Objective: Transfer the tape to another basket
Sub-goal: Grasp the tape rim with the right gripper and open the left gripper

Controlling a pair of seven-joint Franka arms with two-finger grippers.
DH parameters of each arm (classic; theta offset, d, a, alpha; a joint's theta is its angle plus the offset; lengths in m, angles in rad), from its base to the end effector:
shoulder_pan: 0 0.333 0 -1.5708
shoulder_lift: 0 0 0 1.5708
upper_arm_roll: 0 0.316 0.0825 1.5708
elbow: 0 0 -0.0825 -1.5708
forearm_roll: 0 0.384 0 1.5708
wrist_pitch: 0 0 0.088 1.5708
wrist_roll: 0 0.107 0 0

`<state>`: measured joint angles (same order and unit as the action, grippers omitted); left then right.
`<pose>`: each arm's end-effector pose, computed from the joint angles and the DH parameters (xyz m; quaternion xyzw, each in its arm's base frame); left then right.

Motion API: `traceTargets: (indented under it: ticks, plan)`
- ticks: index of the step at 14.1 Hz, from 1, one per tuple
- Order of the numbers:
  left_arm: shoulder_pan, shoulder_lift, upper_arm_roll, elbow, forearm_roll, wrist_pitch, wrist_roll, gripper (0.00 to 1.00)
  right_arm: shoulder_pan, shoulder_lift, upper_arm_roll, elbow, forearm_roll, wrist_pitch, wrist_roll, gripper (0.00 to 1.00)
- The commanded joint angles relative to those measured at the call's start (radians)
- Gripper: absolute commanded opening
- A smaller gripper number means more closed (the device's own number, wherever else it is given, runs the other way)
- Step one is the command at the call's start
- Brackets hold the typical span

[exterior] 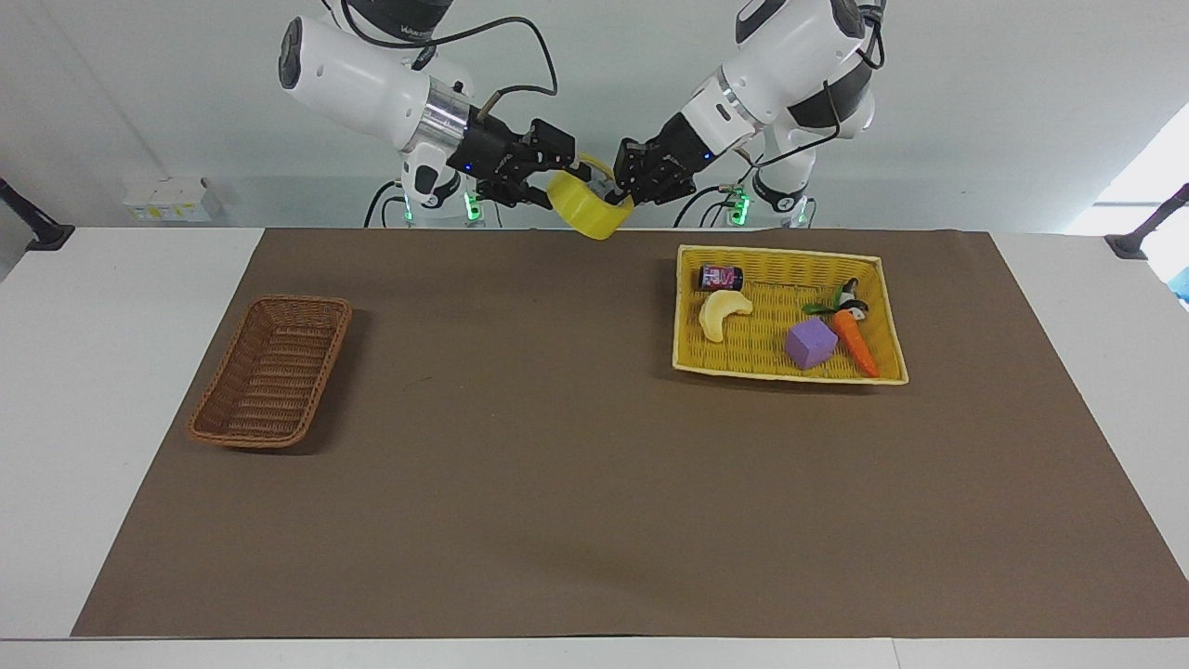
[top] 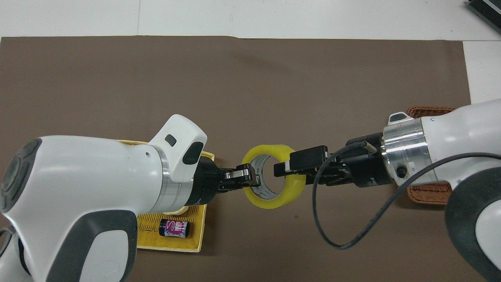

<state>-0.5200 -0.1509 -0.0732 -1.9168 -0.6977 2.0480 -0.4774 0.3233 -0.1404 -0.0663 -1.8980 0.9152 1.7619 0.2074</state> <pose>0.4298 -0.3351 0.5979 0.9371 0.0583 -0.0478 0.3408 0.4905 0.1992 0.5949 -0.8969 0.0605 0.0996 0.4266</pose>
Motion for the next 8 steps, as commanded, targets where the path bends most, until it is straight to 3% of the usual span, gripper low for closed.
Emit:
traceTargets:
  ticks: [1,2,3,4,5,8]
  plan:
    - [-0.012,0.001,0.009,0.019,-0.025,0.012,-0.013,0.0,0.006,-0.019,0.003,-0.021,0.007,-0.002,0.009,0.84]
    - [-0.012,0.001,0.007,0.018,-0.025,0.012,-0.013,0.0,0.008,-0.021,0.006,-0.021,0.005,0.002,0.018,0.76]
    - [-0.012,0.001,0.009,0.019,-0.025,0.014,-0.012,0.06,0.008,-0.019,0.009,-0.019,0.004,0.001,0.026,0.42]
    - [-0.012,0.001,0.009,0.021,-0.025,0.015,-0.012,0.92,0.007,-0.018,0.01,-0.013,0.005,-0.005,0.043,0.06]
    - [-0.012,-0.002,0.009,0.016,-0.025,0.012,-0.029,1.0,0.006,-0.015,0.01,-0.001,0.004,-0.007,0.088,0.0]
    - [0.009,-0.036,0.016,0.006,-0.04,-0.002,-0.033,1.0,-0.006,0.005,0.01,0.042,-0.013,-0.012,0.136,0.0]
